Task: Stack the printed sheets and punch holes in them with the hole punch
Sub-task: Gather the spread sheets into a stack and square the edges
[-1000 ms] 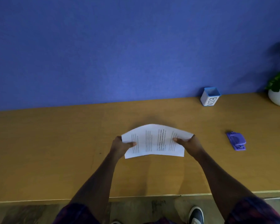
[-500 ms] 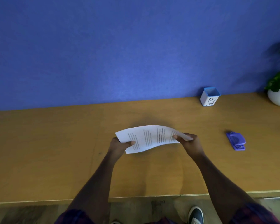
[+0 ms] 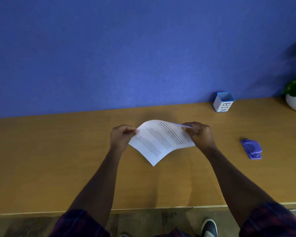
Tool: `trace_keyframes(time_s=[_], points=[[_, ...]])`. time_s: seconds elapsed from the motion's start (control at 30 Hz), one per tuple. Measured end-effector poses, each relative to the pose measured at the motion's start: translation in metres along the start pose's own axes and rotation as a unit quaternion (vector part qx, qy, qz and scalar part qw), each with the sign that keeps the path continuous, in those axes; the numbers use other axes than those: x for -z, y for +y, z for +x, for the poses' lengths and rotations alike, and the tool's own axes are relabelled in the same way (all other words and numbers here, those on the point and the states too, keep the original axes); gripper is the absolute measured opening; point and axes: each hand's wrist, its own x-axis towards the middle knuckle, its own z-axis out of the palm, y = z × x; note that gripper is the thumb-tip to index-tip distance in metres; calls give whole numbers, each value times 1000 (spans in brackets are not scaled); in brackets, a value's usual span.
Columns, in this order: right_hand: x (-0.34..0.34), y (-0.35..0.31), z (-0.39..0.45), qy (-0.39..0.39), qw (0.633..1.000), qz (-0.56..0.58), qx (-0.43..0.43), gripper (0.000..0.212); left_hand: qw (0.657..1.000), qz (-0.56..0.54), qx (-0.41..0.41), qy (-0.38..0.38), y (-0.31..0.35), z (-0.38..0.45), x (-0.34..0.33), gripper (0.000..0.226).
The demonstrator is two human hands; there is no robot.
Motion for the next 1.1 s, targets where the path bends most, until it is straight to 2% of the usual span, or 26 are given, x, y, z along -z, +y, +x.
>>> trace_keyframes(time_s=[0.1,0.17,0.23,0.37,0.4,0.47,0.53,0.6,0.67,0.7,0.77,0.83,0.93,1.1], points=[[4,-22,17,8,986,-86,145,37,993,88,-39,-62,16,6,0,20],[3,-31,26,12,969,-134,208,33,985,123,-62,-102,19,6,-5,29],[-5,-36,29,23,959,-160,234,27,979,145,-76,-119,21,4,-11,30],[-15,-44,22,85,937,-171,293,18,972,172,-74,-143,23,-4,-27,4],[-17,-46,18,114,936,-180,279,22,973,171,-64,-140,20,-5,-29,5],[-19,-46,7,172,953,-190,162,54,982,141,-29,-125,13,-6,-31,7],[-20,-42,-4,224,969,-108,10,93,993,59,19,-100,7,-9,-30,12],[-24,-30,-13,226,969,20,-95,112,994,-37,57,-81,5,-16,-28,19],[-26,-17,-20,153,956,194,-160,102,989,-87,78,-88,3,-23,-27,24],[-26,-12,-23,103,936,282,-183,86,986,-100,87,-100,2,-26,-28,25],[-25,-7,-28,19,914,356,-195,49,980,-112,91,-135,1,-31,-28,25],[-23,-5,-31,-40,913,358,-190,32,975,-113,90,-167,-2,-33,-28,26],[-23,-3,-33,-94,910,352,-197,39,971,-94,82,-202,-2,-35,-31,31],[-18,-14,-27,-94,922,317,-200,27,977,-70,51,-194,7,-37,-35,44]])
